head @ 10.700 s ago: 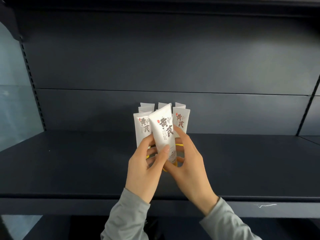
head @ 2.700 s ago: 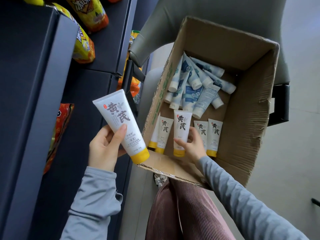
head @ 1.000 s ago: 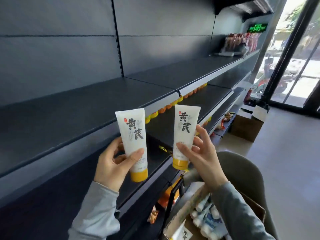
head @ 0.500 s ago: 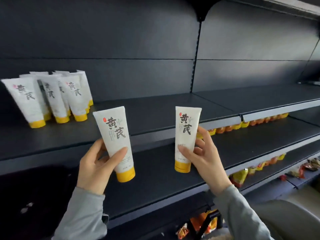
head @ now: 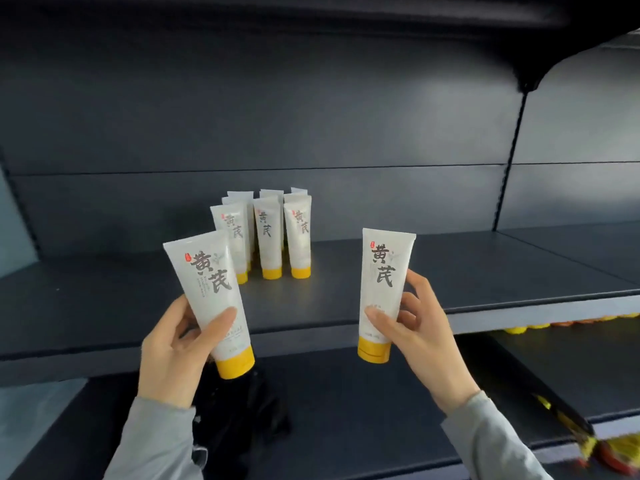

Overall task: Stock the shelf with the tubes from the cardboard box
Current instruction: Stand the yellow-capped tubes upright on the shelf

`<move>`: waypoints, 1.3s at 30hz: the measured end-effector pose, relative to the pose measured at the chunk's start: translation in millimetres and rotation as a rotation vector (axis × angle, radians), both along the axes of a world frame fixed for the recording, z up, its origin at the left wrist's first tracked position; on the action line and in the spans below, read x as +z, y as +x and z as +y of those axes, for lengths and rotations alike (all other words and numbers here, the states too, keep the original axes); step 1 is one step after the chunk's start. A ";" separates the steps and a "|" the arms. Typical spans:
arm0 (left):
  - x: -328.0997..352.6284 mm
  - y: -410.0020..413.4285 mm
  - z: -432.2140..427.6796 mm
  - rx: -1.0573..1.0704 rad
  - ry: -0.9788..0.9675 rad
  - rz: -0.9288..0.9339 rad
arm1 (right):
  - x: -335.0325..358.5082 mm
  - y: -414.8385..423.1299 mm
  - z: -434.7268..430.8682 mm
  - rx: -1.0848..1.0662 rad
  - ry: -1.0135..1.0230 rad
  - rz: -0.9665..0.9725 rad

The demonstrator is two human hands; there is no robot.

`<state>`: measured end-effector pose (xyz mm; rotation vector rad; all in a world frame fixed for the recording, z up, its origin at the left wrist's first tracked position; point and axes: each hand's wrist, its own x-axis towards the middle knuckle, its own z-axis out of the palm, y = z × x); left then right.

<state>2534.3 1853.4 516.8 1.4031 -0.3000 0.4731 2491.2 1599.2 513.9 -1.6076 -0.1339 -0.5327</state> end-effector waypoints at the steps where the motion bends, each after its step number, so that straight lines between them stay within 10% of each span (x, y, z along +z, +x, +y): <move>1: 1.0 5.7 11.2 0.018 -0.004 -0.001 | 2.2 6.4 11.2 0.004 -0.015 0.003; 39: -2.6 67.6 62.7 0.023 -0.033 0.016 | 3.8 197.7 146.2 0.127 -0.217 0.124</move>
